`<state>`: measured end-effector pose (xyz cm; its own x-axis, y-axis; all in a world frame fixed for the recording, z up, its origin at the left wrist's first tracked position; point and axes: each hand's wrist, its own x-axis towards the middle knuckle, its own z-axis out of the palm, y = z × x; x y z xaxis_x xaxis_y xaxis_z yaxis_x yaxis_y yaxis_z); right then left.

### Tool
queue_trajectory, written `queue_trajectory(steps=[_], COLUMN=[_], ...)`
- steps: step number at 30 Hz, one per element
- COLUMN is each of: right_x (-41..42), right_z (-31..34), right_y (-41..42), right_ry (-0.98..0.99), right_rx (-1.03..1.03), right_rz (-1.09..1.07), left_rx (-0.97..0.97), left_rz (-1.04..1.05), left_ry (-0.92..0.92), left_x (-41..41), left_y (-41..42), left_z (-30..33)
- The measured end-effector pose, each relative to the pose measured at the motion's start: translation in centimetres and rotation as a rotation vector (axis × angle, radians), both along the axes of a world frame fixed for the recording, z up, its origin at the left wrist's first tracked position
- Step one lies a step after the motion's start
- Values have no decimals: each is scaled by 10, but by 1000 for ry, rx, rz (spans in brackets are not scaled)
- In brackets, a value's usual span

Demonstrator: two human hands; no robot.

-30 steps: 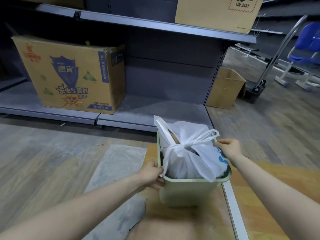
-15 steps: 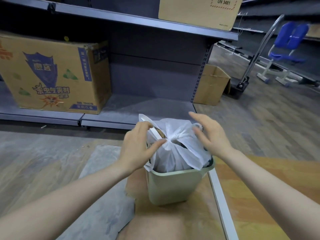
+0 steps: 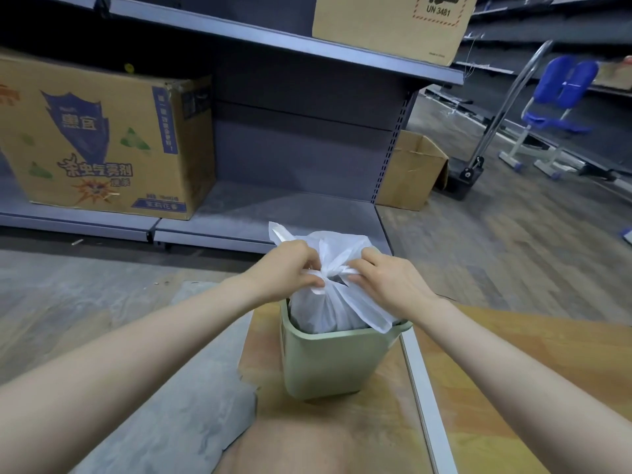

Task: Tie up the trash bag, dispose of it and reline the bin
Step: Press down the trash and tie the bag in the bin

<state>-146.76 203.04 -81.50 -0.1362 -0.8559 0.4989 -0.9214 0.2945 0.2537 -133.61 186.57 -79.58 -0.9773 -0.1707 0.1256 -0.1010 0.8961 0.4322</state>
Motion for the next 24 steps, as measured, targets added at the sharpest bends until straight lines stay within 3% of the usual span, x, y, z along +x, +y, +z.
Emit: queue_trajectory(steps=[3, 5, 7, 14, 18, 21, 24], right_x=[-2, -3, -4, -21, -24, -18, -15], right_z=[5, 12, 19, 59, 53, 19, 14], right_y=[0, 0, 0, -5, 17, 34, 27], right_ry=[84, 123, 172, 355, 152, 54, 45], right_rx=[56, 131, 199, 349, 301, 330, 319], right_rz=[-8, -17, -13, 60, -14, -65, -46], left_rx=[-780, -1018, -1077, -1002, -862, -885, -955], left_rz=[-185, -237, -325, -403, -241, -163, -123], left_ry=[137, 206, 253, 229, 302, 18, -2], left_x=[4, 8, 8, -18, -11, -2, 4], left_y=[-9, -15, -23, -41, -43, -39, -43], left_z=[-3, -5, -5, 24, 31, 7, 5])
